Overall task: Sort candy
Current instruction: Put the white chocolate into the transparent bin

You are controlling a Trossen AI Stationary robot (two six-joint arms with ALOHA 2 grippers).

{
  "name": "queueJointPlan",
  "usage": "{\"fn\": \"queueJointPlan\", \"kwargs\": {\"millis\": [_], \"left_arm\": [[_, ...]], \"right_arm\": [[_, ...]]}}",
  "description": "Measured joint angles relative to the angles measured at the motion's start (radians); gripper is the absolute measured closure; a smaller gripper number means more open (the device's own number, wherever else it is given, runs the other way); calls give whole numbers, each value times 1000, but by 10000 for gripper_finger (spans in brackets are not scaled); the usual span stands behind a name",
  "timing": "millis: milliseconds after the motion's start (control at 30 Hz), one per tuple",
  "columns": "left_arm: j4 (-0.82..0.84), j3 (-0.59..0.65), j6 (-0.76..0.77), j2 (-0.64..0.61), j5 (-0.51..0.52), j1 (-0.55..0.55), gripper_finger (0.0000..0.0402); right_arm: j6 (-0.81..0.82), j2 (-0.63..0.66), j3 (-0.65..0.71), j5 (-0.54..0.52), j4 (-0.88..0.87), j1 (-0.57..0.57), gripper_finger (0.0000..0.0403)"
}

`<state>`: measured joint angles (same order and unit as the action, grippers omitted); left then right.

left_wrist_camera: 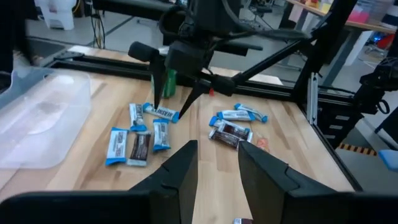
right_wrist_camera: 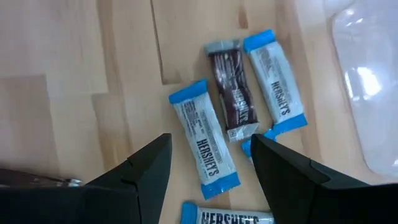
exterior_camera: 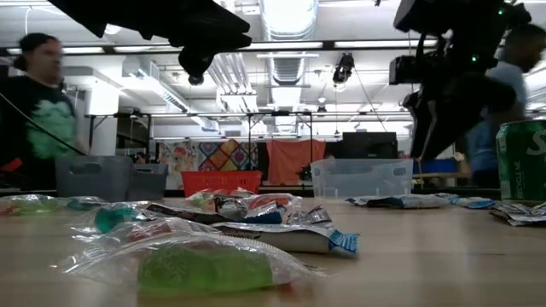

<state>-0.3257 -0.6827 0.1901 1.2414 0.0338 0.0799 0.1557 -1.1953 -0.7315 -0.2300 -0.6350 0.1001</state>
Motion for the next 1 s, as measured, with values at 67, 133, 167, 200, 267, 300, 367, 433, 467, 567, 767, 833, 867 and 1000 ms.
{"fn": "queueJointPlan", "kwargs": {"millis": [67,133,167,200,267,300,367,433,467,567,767,833,867,1000], "left_arm": [[-6,0,2,5,0,0,303],[-6,-1,2,5,0,0,303],[-6,-1,2,5,0,0,303],[-6,-1,2,5,0,0,303],[-5,-1,2,5,0,0,303],[-5,-1,2,5,0,0,303],[-5,-1,0,5,0,0,303],[-4,-1,-1,5,0,0,303],[-4,-1,-1,5,0,0,303],[-4,-1,-1,5,0,0,303],[-4,-1,-2,5,0,0,303],[-4,-1,-2,5,0,0,303],[-4,-1,-2,5,0,0,303],[-4,-1,-1,5,0,0,303]], "right_arm": [[-1,-29,0,-6,9,-1,188],[-2,-66,0,-7,12,-2,188],[-3,-82,0,-7,13,-2,188],[-9,-99,0,-8,13,-2,188],[-13,-128,0,-11,23,-2,188],[-15,-145,0,-16,26,-2,188],[-18,-176,0,-21,30,-2,188],[-23,-201,0,-30,49,-2,188],[-27,-214,0,-33,55,-2,188],[-38,-245,1,-33,78,-5,188],[-39,-276,-1,-9,96,-33,215],[-42,-279,-2,16,98,-42,241],[-44,-279,-2,24,101,-44,256],[-49,-265,1,36,102,-46,319]]}}
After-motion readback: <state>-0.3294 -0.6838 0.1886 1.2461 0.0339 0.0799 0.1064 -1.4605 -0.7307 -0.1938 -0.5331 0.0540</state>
